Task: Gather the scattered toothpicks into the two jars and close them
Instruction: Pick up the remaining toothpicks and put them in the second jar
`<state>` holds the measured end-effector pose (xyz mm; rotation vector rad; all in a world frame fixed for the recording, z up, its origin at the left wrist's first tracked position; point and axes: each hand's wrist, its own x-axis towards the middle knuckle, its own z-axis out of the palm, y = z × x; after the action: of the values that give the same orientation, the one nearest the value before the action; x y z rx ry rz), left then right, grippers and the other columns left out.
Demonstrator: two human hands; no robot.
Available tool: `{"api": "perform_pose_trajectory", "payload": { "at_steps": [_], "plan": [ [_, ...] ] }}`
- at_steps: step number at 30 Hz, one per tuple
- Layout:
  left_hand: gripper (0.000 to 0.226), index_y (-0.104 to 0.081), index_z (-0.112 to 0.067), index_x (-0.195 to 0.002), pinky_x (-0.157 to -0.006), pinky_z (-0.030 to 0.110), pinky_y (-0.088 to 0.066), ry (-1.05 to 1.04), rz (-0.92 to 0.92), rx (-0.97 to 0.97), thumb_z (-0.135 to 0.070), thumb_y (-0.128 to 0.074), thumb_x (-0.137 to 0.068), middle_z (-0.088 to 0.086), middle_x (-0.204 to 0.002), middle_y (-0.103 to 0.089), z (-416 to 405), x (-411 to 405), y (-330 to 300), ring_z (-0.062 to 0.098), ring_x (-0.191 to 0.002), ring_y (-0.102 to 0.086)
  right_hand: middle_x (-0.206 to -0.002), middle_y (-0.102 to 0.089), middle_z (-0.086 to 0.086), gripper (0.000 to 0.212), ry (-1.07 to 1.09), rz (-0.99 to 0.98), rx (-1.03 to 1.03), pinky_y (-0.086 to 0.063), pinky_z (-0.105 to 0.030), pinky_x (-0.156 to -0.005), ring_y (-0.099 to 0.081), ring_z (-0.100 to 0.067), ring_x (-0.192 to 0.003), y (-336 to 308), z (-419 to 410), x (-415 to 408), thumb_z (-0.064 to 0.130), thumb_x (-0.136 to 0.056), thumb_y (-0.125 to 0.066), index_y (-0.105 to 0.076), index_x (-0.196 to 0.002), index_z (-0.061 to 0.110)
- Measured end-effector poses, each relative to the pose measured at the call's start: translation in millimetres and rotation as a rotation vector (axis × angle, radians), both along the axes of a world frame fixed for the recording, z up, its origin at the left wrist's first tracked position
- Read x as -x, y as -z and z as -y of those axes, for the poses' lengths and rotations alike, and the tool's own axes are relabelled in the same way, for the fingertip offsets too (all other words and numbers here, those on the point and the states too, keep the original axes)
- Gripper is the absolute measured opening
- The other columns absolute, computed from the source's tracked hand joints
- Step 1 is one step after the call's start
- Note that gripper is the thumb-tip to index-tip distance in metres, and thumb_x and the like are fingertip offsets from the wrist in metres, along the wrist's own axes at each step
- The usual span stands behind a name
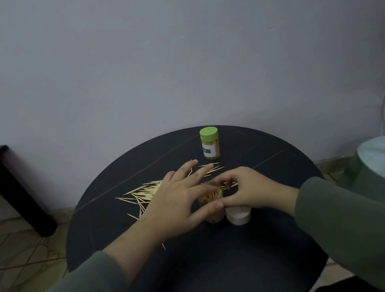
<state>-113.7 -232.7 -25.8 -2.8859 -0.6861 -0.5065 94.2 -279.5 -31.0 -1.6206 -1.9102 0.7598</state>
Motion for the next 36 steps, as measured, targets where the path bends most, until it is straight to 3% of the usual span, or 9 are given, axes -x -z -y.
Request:
{"api": "perform_pose_trajectory", "payload": {
  "at_steps": [4, 7, 12, 17, 21, 25, 27, 31, 36],
  "plan": [
    [0.041, -0.069, -0.031, -0.114, -0.095, 0.044, -0.043, 0.051, 0.208, -0.016, -0.057, -0.046, -0.092, -0.010, -0.138, -0.055, -5, 5, -3, 0.019, -0.132, -0.043, -0.104, -0.060, 0.023, 0.060, 0.020, -0.013, 0.023, -0.047, -0.020, -0.080, -0.054, 0.002, -0.100, 1, 0, -1, 0.056, -0.067, -0.079, -0.061, -0.122, 0.040],
    [0.032, -0.076, -0.032, -0.096, -0.087, 0.043, -0.044, 0.093, 0.286, -0.065, -0.054, -0.054, -0.089, -0.013, -0.122, -0.065, -10, 11, -4, 0.018, -0.121, -0.051, -0.102, -0.063, 0.020, 0.052, 0.043, -0.003, 0.028, -0.050, -0.027, -0.083, -0.056, -0.003, -0.099, 3, -2, -3, 0.060, -0.064, -0.078, -0.063, -0.112, 0.046],
    [0.031, -0.077, -0.031, -0.094, -0.078, 0.042, -0.046, 0.178, 0.234, -0.150, -0.052, -0.056, -0.090, -0.012, -0.118, -0.067, -10, 8, 1, 0.022, -0.114, -0.055, -0.099, -0.062, 0.027, 0.047, 0.030, -0.032, 0.039, -0.043, -0.014, -0.075, -0.056, 0.004, -0.096, -1, 0, -3, 0.055, -0.065, -0.079, -0.064, -0.108, 0.046],
    [0.040, -0.075, -0.028, -0.104, -0.078, 0.040, -0.047, 0.130, 0.109, -0.248, -0.054, -0.045, -0.095, -0.007, -0.127, -0.063, -11, -2, 7, 0.025, -0.117, -0.053, -0.107, -0.066, 0.020, 0.048, 0.029, -0.049, 0.015, -0.051, -0.026, -0.090, -0.059, -0.001, -0.105, 1, -2, -2, 0.050, -0.070, -0.078, -0.065, -0.115, 0.040],
    [0.040, -0.072, -0.030, -0.109, -0.086, 0.038, -0.044, 0.055, 0.240, -0.098, -0.051, -0.041, -0.095, -0.010, -0.128, -0.062, -11, -5, 7, 0.021, -0.118, -0.051, -0.123, -0.059, 0.018, 0.060, -0.043, 0.039, 0.032, -0.043, -0.031, -0.100, -0.051, -0.003, -0.118, -3, 1, -7, 0.049, -0.073, -0.077, -0.057, -0.128, 0.040],
    [0.041, -0.063, -0.030, -0.121, -0.098, 0.041, -0.042, -0.228, 0.403, 0.161, -0.048, -0.035, -0.097, -0.015, -0.125, -0.060, -20, -6, 10, 0.010, -0.120, -0.043, -0.140, -0.046, 0.013, 0.054, 0.049, 0.303, -0.021, -0.026, -0.044, -0.113, -0.039, -0.009, -0.130, -7, -2, -21, 0.026, -0.089, -0.063, -0.046, -0.137, 0.042],
    [0.038, -0.057, -0.032, -0.128, -0.102, 0.035, -0.038, -0.370, 0.287, 0.202, -0.048, -0.043, -0.096, -0.013, -0.129, -0.056, -29, -4, 15, 0.010, -0.124, -0.039, -0.142, -0.044, 0.010, 0.051, 0.170, 0.471, -0.056, -0.026, -0.045, -0.113, -0.038, -0.014, -0.132, -5, -5, -27, 0.023, -0.092, -0.059, -0.045, -0.138, 0.039],
    [0.059, -0.046, -0.032, -0.139, -0.106, 0.032, -0.034, -0.452, -0.039, 0.241, -0.061, -0.050, -0.088, -0.011, -0.138, -0.045, -39, -2, 28, 0.013, -0.127, -0.034, -0.145, -0.041, 0.002, 0.053, 0.299, 0.673, 0.011, -0.030, -0.046, -0.110, -0.038, -0.021, -0.132, 7, -12, -37, 0.033, -0.095, -0.057, -0.039, -0.145, 0.029],
    [0.058, -0.044, -0.031, -0.141, -0.106, 0.033, -0.035, -0.467, -0.092, 0.198, -0.059, -0.048, -0.090, -0.009, -0.140, -0.043, -43, -13, 33, 0.015, -0.126, -0.037, -0.146, -0.041, 0.000, 0.055, 0.331, 0.710, 0.048, -0.028, -0.048, -0.110, -0.037, -0.023, -0.133, 12, -21, -42, 0.043, -0.095, -0.052, -0.038, -0.146, 0.026]
  ]
}}
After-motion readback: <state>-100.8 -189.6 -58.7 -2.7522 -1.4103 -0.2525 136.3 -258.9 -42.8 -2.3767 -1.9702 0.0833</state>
